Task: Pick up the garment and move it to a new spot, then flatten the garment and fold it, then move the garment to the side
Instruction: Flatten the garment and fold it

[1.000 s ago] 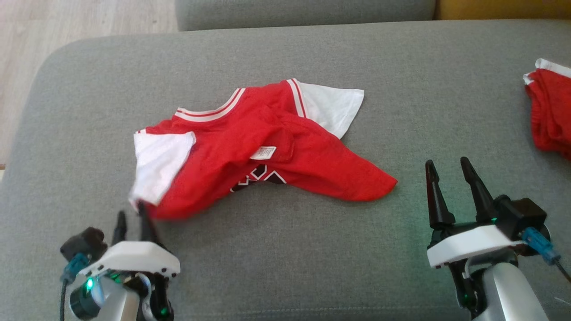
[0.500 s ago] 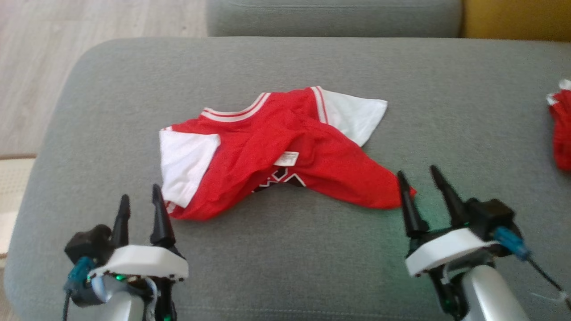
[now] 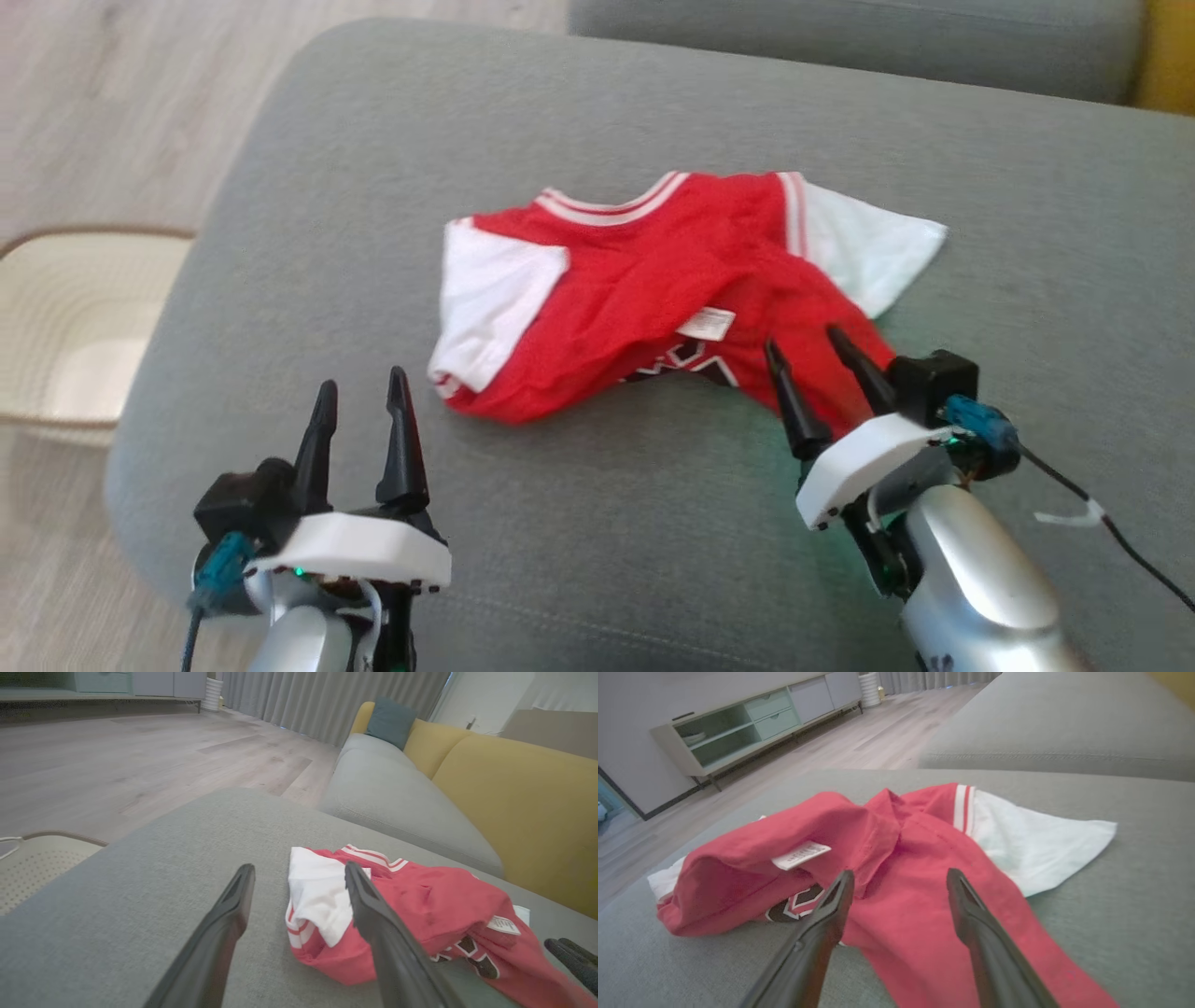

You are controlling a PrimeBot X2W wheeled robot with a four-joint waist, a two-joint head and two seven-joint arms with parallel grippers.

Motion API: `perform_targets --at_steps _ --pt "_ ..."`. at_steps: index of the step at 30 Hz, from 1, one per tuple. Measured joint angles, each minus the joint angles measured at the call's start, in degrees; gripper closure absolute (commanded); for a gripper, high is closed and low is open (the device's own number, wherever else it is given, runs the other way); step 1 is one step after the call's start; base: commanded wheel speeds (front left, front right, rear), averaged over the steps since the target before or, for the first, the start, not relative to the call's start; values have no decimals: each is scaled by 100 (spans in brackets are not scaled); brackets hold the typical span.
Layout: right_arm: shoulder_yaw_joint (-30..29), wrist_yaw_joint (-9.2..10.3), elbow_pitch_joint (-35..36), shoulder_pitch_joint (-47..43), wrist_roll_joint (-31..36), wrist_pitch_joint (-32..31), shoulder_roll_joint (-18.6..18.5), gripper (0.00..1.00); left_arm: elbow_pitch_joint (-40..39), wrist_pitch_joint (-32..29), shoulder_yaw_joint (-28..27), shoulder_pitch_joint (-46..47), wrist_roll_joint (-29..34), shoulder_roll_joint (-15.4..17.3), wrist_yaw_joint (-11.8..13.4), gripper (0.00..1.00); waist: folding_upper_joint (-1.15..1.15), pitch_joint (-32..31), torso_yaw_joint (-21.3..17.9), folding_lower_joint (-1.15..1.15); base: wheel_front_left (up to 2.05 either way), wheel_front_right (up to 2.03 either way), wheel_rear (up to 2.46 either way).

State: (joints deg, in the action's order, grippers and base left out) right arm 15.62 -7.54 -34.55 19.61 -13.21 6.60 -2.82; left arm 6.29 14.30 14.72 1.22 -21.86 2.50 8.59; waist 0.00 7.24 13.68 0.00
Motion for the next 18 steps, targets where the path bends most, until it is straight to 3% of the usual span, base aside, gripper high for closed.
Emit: perform_targets --at_steps 8,16,17,18 --pt "189 0 -870 441 -170 250 -4 0 -58 0 97 -4 1 1 4 0 0 107 469 0 0 0 0" --pt "352 0 -1310 784 -409 499 -10 0 -74 0 109 -11 1 1 8 0 0 136 580 0 0 0 0" --pt "388 0 -1315 815 -454 539 -12 4 -77 0 107 -18 1 1 9 0 0 131 569 0 0 0 0" --pt "424 0 -1313 830 -491 563 -12 17 -80 0 104 -37 1 1 25 0 0 127 550 0 0 0 0"
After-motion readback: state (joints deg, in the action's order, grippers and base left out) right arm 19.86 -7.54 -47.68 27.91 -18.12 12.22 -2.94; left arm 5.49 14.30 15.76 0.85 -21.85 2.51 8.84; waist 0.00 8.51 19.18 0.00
